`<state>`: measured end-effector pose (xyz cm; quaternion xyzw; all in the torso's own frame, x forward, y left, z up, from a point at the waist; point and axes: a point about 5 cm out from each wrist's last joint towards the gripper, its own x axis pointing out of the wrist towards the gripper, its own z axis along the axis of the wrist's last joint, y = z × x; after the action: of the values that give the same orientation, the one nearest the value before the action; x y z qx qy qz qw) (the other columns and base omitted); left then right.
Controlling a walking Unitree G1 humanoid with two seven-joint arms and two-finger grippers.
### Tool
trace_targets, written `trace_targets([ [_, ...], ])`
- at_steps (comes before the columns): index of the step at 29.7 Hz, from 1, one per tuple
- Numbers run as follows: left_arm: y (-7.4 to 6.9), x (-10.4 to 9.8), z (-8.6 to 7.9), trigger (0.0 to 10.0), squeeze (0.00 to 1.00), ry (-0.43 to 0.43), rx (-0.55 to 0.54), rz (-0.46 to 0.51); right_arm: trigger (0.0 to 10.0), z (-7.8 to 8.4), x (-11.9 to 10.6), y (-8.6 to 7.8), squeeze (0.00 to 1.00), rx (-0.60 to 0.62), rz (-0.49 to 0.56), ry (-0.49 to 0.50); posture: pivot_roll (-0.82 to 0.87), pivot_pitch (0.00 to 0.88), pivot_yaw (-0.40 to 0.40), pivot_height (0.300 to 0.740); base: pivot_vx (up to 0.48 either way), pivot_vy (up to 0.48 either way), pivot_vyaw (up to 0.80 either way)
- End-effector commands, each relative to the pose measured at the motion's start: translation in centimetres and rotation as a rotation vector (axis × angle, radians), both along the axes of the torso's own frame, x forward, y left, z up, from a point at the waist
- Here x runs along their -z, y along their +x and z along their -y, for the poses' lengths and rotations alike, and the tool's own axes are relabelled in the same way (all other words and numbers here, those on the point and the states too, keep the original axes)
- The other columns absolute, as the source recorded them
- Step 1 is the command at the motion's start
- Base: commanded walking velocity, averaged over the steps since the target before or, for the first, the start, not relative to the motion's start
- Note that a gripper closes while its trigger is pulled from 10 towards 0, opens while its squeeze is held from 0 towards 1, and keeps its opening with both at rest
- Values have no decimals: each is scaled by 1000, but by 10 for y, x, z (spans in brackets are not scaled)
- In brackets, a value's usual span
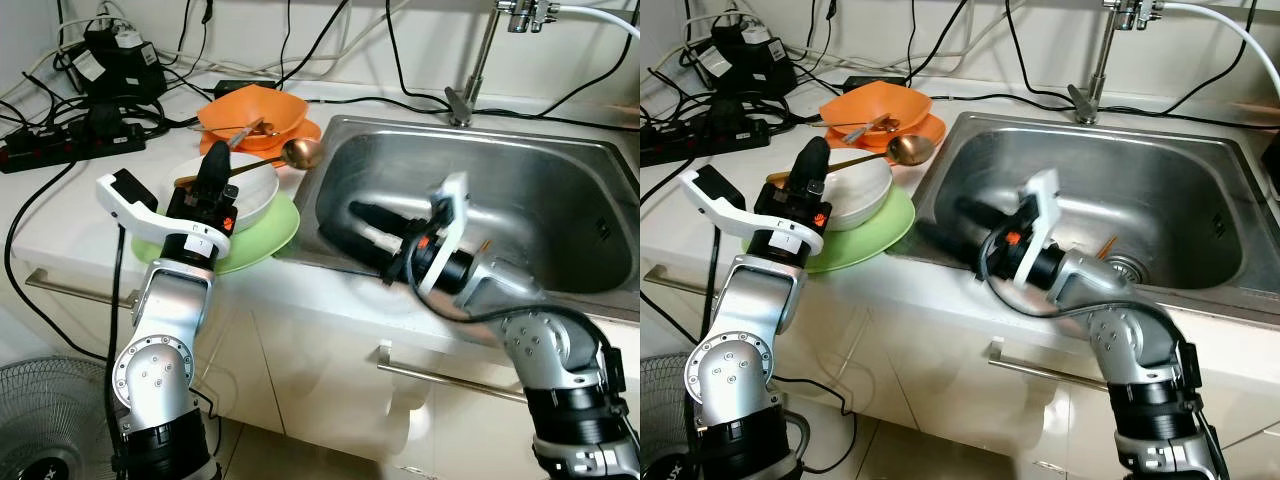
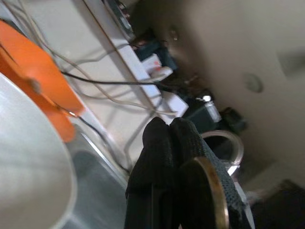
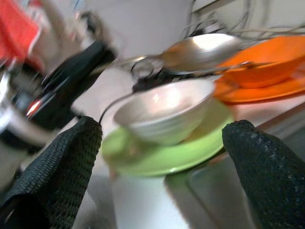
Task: Kitchen organization
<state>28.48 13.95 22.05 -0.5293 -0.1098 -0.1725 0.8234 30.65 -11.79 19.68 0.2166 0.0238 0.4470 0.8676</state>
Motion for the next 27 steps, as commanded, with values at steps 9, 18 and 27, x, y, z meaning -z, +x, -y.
trace_targets([
  [9, -9, 2, 19, 0, 0, -70, 198, 33, 10000, -1, -10, 10, 0, 41, -106, 181, -58, 13, 73, 740, 0, 0, 0],
  [18, -18, 6, 28, 0, 0, -88, 309, 24, 10000, 0, -15, 14, 0, 55, -153, 277, -57, 19, 68, 740, 0, 0, 0],
  [27, -21, 7, 28, 0, 0, -88, 326, 19, 0, 4, -19, 15, 0, 57, -167, 337, -60, 23, 67, 740, 0, 0, 0],
])
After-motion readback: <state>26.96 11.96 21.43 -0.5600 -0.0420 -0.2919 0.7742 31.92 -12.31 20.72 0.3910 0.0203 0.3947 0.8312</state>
